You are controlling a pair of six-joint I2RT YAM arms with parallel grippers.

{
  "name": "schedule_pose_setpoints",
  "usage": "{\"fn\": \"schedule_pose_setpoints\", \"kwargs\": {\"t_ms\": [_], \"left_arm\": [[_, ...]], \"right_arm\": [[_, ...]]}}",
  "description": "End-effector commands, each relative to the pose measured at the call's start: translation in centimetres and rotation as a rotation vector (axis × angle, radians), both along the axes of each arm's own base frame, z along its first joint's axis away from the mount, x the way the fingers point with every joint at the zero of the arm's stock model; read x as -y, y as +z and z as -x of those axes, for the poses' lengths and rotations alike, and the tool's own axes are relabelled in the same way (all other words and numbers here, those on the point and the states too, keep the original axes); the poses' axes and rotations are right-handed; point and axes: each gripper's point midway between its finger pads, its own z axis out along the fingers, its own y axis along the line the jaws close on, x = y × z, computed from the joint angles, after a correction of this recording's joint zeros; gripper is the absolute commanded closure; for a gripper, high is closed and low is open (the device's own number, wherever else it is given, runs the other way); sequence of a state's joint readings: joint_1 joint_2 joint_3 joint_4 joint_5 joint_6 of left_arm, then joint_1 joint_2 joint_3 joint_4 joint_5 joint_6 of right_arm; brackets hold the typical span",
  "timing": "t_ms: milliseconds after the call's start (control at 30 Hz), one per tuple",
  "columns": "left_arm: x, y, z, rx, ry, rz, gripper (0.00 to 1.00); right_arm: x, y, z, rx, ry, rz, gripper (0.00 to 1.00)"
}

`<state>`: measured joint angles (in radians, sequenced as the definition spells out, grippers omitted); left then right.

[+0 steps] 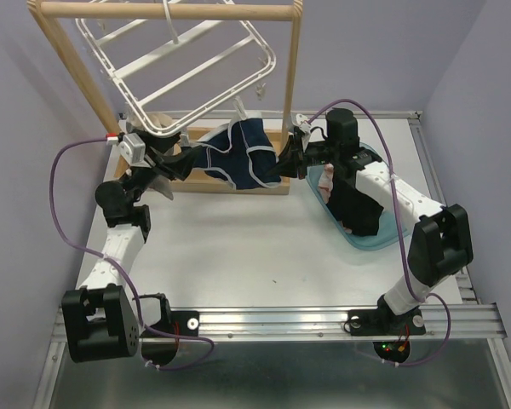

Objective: Remove the underwear clipped to the hanger
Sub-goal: Remove the underwear from the hanger.

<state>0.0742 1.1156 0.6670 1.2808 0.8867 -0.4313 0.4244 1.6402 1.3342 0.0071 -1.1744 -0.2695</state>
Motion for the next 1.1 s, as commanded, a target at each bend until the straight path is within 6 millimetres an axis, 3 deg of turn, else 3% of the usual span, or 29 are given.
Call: {"fn": "schedule_pose_setpoints", "kwargs": {"t_ms": [0, 333, 733, 867, 1067], "left_arm": [[0.3, 4.3, 3.8, 0.264, -0.044, 0.034, 0.28], [0.7, 5.5, 5.4, 0.302, -0.119, 0.079, 0.3], [0.6, 5.8, 7.4, 0.407, -0.082, 0.06, 0.26], [0.7, 5.8, 8.9, 0.474, -0.109, 0.073, 0.25], [0.6, 6.4, 9.5, 0.525, -0.123, 0.083, 0.25]], "right_arm": [[0.4, 4.0, 1.0, 0.085, 0.037, -0.049, 0.97], [0.4, 3.9, 0.9, 0.079, 0.041, -0.05, 0.97], [0.7, 4.2, 0.7, 0.073, 0.04, -0.053, 0.97], [0.8, 4.6, 1.0, 0.076, 0.053, -0.06, 0.97], [1.0, 5.3, 1.9, 0.073, 0.077, -0.07, 0.97]]}}
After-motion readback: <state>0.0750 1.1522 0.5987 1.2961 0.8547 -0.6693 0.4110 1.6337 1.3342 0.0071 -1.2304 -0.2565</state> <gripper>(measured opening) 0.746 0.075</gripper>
